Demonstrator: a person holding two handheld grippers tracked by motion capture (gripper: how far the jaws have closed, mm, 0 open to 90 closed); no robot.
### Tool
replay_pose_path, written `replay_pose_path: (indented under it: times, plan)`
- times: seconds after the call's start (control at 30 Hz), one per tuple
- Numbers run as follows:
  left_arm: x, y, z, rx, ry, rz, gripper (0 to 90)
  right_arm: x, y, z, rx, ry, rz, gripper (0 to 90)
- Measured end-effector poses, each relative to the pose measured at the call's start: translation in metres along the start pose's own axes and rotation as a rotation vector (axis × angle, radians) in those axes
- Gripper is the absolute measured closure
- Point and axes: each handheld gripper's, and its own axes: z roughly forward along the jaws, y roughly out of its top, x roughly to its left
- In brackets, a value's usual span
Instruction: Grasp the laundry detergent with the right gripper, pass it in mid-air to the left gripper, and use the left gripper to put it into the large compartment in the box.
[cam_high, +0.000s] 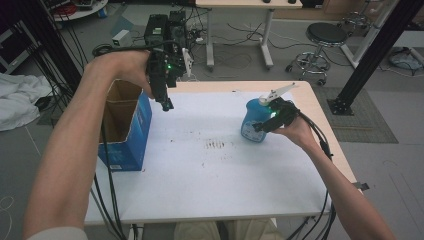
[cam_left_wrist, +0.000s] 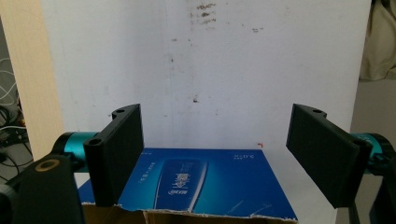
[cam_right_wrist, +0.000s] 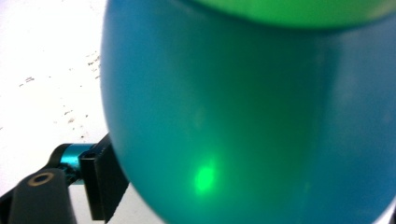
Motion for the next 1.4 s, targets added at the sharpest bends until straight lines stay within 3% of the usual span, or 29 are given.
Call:
replay_pose_path:
  times: [0.8,1.4]
  plan:
    - [-0.0013,-0.0025,0.0023,-0.001,0.001,-0.002,19.0,-0.0034,-0.0012,0.0008,-0.027,0.012,0.03,29.2]
    - [-0.0019,-0.0006,0.0053,0.001,-0.002,0.006,19.0,-0.0059,-0.0024,0.0022,-0.031,0.017,0.036,32.4]
